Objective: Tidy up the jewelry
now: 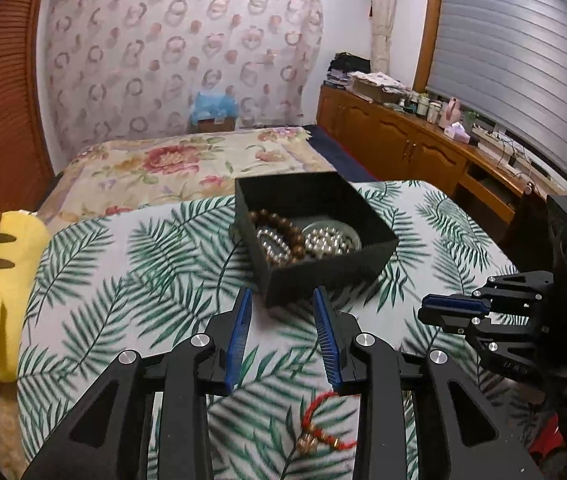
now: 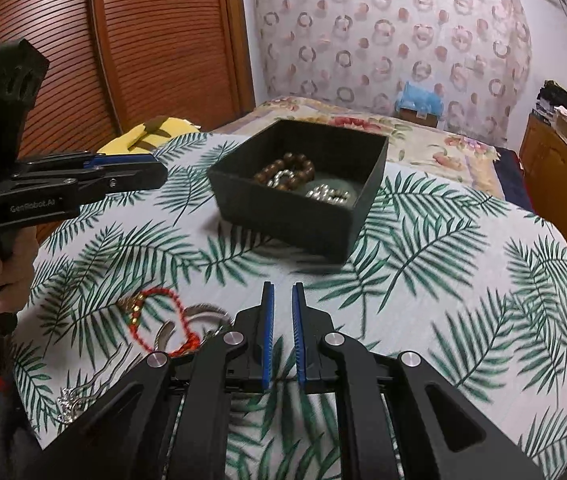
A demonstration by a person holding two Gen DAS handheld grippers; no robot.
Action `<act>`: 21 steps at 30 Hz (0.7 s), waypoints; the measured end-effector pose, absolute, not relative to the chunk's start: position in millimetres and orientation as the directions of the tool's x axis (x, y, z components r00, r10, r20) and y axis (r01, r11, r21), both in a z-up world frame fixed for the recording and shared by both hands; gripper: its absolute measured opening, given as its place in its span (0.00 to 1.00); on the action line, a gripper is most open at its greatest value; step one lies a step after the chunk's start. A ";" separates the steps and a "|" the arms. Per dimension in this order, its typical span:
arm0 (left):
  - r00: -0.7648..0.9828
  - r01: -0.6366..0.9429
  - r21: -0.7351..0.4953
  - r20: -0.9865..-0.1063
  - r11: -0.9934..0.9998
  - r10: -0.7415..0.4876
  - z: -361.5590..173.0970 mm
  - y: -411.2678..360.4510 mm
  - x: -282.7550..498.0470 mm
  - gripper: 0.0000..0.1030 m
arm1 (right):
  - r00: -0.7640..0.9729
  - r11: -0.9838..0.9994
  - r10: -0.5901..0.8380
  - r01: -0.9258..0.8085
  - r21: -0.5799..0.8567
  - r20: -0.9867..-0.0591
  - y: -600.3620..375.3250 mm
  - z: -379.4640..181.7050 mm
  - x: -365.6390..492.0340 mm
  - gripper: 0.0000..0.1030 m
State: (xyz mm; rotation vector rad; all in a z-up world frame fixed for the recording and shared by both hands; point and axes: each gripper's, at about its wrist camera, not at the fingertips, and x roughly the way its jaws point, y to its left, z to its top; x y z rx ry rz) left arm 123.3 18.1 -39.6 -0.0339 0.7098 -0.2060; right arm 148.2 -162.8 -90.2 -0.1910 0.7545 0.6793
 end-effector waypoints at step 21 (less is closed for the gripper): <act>0.734 0.145 -0.091 -0.658 0.985 -0.168 -56.9 20.1 69.2 0.39 | 0.489 0.775 0.491 -0.623 0.105 -0.721 -153.4 -107.4 121.8 0.11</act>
